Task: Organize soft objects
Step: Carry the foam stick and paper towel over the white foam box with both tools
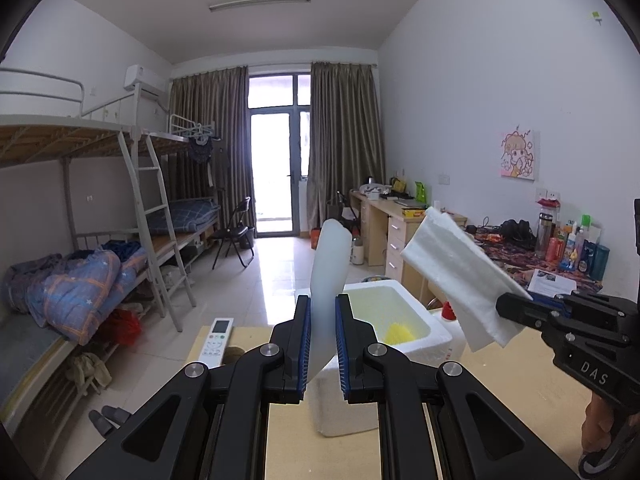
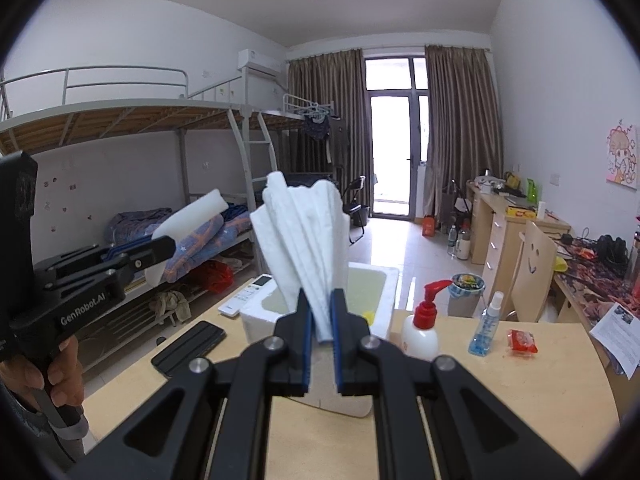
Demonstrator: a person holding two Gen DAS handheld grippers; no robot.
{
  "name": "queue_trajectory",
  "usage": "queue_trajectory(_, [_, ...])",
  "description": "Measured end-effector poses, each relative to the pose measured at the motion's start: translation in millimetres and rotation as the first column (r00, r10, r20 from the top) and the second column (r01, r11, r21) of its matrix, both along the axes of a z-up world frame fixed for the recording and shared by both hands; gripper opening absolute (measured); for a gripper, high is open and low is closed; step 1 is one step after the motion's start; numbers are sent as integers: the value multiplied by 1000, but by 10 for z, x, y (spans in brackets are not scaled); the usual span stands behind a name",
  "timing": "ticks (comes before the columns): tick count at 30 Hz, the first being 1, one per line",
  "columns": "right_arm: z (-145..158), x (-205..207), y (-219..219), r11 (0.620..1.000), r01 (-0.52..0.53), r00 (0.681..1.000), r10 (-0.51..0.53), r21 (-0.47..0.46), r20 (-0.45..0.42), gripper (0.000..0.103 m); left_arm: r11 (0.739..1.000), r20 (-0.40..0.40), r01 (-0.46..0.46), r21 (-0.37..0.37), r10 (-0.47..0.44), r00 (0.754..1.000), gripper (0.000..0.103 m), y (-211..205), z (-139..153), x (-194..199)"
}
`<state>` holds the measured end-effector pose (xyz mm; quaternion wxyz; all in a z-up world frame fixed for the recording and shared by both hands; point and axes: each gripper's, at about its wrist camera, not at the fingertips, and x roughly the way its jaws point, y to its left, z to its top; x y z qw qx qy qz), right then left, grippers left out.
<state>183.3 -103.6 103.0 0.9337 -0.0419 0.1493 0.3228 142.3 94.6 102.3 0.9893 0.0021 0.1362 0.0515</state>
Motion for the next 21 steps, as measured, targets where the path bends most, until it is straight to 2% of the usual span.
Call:
queue_trajectory(9, [-52,232,113,1000,16,1000,-17,-26,-22,11,1000,-33,3,8,-3,999,13,44,-69,312])
queue_trajectory(14, [-84,379,229,997,26,999,-27,-71,-19,11,1000,-50,-10,19,11,999,13,79,-121,441])
queue_trajectory(21, [-127,536,391,994,20,1000,-22,-103,-15,11,999,-65,-39,9,40,997,13,196,-164,505])
